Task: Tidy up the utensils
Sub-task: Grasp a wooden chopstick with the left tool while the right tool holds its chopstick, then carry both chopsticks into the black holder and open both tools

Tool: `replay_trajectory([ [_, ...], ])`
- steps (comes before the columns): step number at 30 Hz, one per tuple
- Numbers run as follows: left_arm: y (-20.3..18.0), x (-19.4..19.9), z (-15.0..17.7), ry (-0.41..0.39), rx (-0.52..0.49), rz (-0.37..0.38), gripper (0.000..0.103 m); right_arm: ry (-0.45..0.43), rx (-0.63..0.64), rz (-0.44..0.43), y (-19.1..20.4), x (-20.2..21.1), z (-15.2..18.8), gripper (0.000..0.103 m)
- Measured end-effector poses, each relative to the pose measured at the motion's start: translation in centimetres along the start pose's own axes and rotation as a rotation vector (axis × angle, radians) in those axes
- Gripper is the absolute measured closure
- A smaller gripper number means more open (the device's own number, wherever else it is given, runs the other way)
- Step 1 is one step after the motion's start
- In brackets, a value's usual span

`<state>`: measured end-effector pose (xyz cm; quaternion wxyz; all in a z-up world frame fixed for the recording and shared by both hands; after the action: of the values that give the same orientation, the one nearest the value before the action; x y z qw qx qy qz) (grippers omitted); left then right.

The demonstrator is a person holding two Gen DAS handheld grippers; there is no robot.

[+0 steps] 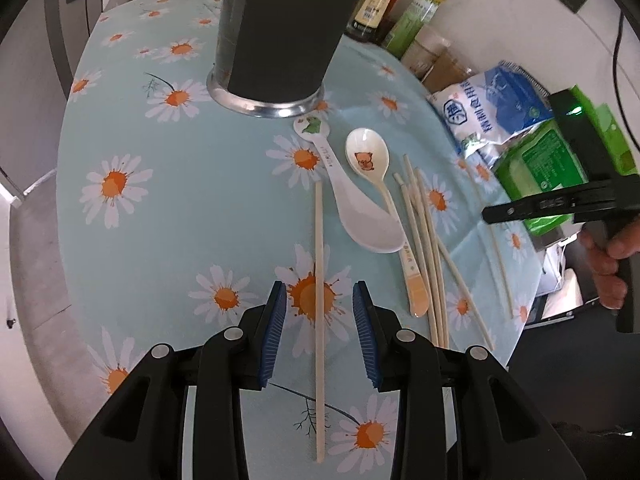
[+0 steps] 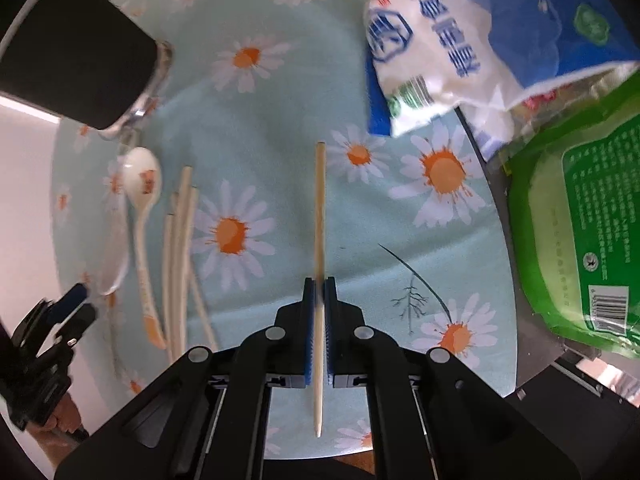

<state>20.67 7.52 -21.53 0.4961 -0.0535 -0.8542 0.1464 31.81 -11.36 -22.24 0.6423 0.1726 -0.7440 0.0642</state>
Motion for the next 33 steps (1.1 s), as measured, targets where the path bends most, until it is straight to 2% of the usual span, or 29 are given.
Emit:
replay_trajectory([
  [7, -0.9, -1.6, -0.1, 0.108, -0.114, -0.093, 0.07, -0.077, 0.009, -0.115, 0.1, 2.9, -1.1, 0.098],
  [11, -0.8, -2.4, -0.3, 0.158, -0.118, -0.116, 0.073, -0.092, 0.013, -0.174, -0.2, 4.4, -1.1, 0.098],
  [12, -1.0, -2.6, -0.1, 0.179, -0.121, -0.117, 0.079, -0.094, 0.015, -0.184, -0.2, 4.8, -0.9, 0.098],
  [15, -1.0, -3.0, -0.2, 0.199, -0.125, -0.128, 0.083, -0.099, 0.031, -0.217, 0.4, 4.9, -1.0, 0.098],
  [19, -0.6, -3.1, -0.6, 0.231, -0.121, -0.148, 0.094, -0.112, 0.061, -0.254, 1.6, 5.8, -0.8, 0.098],
  [21, -0.4, -3.1, -0.6, 0.233, -0.116, -0.161, 0.099, -0.11, 0.078, -0.27, 2.4, 5.8, -0.4, 0.098],
  [27, 0.2, -3.0, -0.9, 0.208, -0.061, -0.149, 0.1, -0.099, 0.139, -0.32, 4.6, 6.1, -0.4, 0.097],
  [33, 0.6, -1.8, -0.3, 0.16, -0.003, -0.171, 0.1, -0.106, 0.201, -0.362, 6.3, 6.3, -1.0, 0.097],
])
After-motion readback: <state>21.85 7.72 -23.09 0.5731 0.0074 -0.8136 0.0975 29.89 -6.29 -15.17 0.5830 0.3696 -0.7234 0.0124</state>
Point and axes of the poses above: each gripper's, at about its wrist camera, not at the fingertips, and x roughly against the way its jaws point, y to its left, z to its underside, the point moved 8 cm from there along -x, roughly the way its jaws point, and after that the axes turned 6 degrees about -y, right-handed, at the moved point
